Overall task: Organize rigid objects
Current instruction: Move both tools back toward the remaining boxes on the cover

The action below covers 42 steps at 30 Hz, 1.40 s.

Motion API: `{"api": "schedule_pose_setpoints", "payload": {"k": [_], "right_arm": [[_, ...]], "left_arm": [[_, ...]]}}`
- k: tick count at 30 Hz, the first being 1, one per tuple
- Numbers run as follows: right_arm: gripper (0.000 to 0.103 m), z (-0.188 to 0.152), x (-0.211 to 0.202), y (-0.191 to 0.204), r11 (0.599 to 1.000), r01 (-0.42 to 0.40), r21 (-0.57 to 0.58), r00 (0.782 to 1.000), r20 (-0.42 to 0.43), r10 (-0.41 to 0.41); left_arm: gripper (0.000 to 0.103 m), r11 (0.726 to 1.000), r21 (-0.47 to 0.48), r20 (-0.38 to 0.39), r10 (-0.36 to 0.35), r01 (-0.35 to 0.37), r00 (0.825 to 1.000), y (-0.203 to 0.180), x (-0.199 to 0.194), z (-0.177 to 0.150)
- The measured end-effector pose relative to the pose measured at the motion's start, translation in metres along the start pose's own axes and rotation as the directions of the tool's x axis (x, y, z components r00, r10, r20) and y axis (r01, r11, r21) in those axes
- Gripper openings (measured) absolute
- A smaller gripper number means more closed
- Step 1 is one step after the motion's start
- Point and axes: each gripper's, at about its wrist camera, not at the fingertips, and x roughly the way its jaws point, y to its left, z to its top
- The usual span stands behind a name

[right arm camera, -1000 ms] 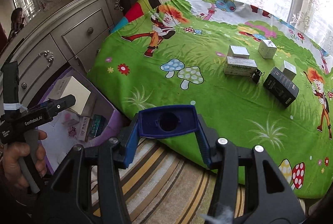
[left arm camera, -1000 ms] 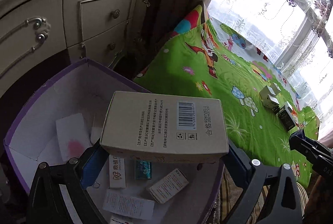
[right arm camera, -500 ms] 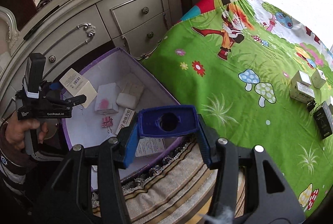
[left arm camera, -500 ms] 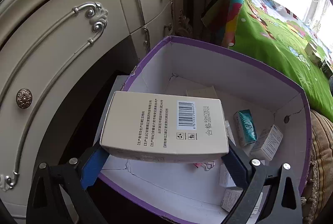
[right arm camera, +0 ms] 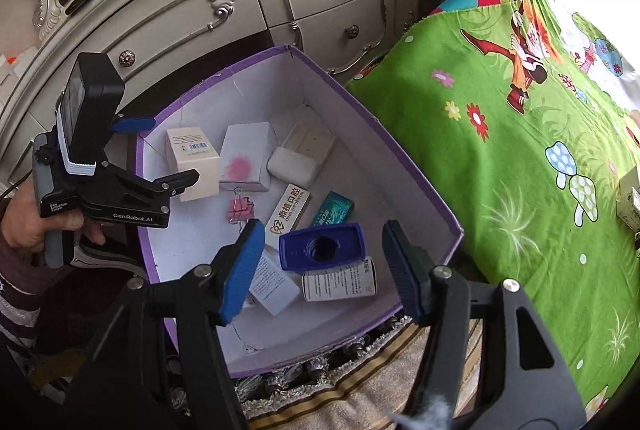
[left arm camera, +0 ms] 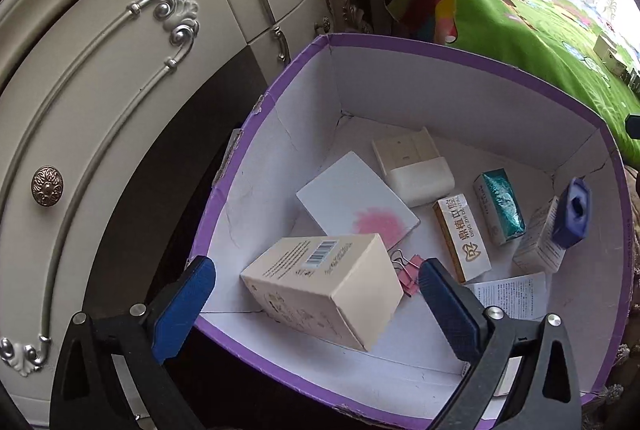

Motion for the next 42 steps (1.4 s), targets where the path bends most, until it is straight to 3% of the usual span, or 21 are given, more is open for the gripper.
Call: {"api": "schedule_pose_setpoints", "payload": {"k": [7,12,15,18,28,34,42], "right_arm": [[0.076,0.005,-0.01,-0.013,1.0,0.025,0.005,0.999,0.024,-0.025],[0.077,0.009,-0.024,-0.031,0.998,0.061,0.022,0.996,0.056,-0.062],[0.078,0.011,-0.035,-0.045,0.995,0.096,0.034,0.992,0.078,-0.099],[0.079,0.012,-0.046,-0.065,0.989,0.137,0.06,0.984,0.103,-0.143],[0.081,0.004,-0.081,-0.155,0.937,0.253,0.24,0.94,0.166,-0.297],[0.086,-0.01,-0.1,-0.223,0.843,0.325,0.428,0.893,0.155,-0.423],[0.091,-0.041,-0.119,-0.304,0.583,0.425,0.693,0.785,0.039,-0.618]], "left_arm": [[0.103,0.995,-0.076,0.096,-0.054,0.062,0.994,0.008,-0.022,0.009],[0.103,0.986,-0.091,0.208,-0.117,0.138,0.971,-0.002,-0.041,0.02],[0.103,0.99,-0.056,0.262,-0.114,0.133,0.958,-0.016,-0.05,0.031],[0.103,0.992,-0.022,0.291,-0.111,0.123,0.95,-0.035,-0.059,0.041],[0.103,0.972,-0.001,0.319,-0.222,0.235,0.921,-0.093,-0.073,0.075],[0.103,0.945,-0.015,0.294,-0.309,0.327,0.904,-0.123,-0.072,0.093],[0.103,0.919,0.036,0.274,-0.387,0.393,0.88,-0.17,-0.069,0.107]]}}
